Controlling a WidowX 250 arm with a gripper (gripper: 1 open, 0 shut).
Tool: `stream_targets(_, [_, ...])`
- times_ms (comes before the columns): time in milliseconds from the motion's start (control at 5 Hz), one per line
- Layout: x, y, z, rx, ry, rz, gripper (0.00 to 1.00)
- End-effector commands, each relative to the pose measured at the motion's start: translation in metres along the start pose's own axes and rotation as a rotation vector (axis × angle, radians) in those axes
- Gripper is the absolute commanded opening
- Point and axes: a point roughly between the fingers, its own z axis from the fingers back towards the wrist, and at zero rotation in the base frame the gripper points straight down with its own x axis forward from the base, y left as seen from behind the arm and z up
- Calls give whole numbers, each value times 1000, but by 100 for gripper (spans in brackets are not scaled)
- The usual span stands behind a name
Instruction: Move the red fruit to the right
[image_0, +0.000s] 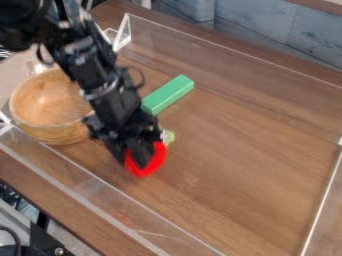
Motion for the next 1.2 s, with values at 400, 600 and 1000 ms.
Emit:
stream_targets(400, [59, -104, 15, -26, -84, -125, 0])
stream_targets(600, [81, -124, 12, -12, -74, -144, 0])
stream_targets(1000, [96, -126, 8, 75, -49, -171, 0])
